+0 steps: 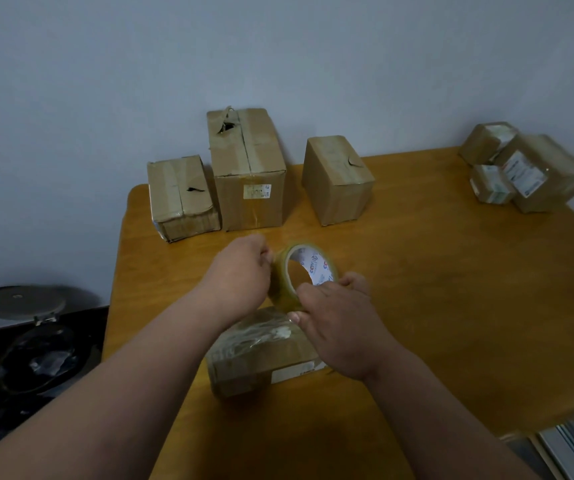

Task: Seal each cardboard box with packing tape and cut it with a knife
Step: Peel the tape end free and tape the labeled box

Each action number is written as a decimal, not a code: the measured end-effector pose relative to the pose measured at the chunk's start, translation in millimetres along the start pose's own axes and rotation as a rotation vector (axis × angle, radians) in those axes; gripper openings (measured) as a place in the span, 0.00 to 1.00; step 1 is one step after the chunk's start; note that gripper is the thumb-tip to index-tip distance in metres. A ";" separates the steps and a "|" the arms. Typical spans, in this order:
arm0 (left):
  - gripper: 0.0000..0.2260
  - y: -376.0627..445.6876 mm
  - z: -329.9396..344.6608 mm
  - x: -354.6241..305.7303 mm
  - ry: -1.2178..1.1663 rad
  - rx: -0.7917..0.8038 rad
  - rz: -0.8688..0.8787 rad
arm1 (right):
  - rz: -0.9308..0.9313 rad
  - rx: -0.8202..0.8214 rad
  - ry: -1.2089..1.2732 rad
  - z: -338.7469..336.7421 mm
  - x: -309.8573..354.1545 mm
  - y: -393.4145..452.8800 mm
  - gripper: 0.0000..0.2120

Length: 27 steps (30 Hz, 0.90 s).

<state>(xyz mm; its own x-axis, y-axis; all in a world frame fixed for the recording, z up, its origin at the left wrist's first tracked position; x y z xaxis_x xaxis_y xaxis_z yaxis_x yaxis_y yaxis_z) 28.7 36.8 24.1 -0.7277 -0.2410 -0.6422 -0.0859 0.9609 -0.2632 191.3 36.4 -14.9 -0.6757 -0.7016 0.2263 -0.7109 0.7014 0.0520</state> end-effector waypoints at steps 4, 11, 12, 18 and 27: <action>0.10 -3.7 4.0 6.8 -0.475 0.049 0.006 | 0.009 0.060 0.023 -5.1 -3.2 5.9 0.10; 0.12 -3.5 -3.2 12.8 -0.818 0.142 -0.025 | 0.008 0.162 0.044 -9.5 -3.8 14.1 0.11; 0.13 -2.5 -6.5 14.2 -0.787 0.180 -0.040 | 0.004 0.174 0.045 -8.2 -2.3 12.3 0.10; 0.15 -1.5 -15.6 10.8 -0.698 0.414 0.038 | 0.019 0.160 0.065 -5.3 3.1 2.4 0.18; 0.12 -16.7 0.1 -4.5 -0.554 0.176 0.197 | 0.000 0.133 0.130 -4.0 7.4 -0.2 0.22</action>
<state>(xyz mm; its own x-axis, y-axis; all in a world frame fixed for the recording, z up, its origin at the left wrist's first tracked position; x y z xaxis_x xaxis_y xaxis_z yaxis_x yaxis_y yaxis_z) 33.5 21.9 31.3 -0.2529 -0.1416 -0.9571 0.1620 0.9691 -0.1861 187.2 31.6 -9.3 -0.6507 -0.6733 0.3509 -0.7364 0.6723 -0.0755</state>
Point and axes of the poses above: each hand's wrist, its own y-axis towards the middle knuckle, its own z-axis out of the palm, x = y × z, the point moved 2 cm from there along y, towards the middle knuckle, and after that the axes turned 13 degrees about x, right-handed, at the moved point
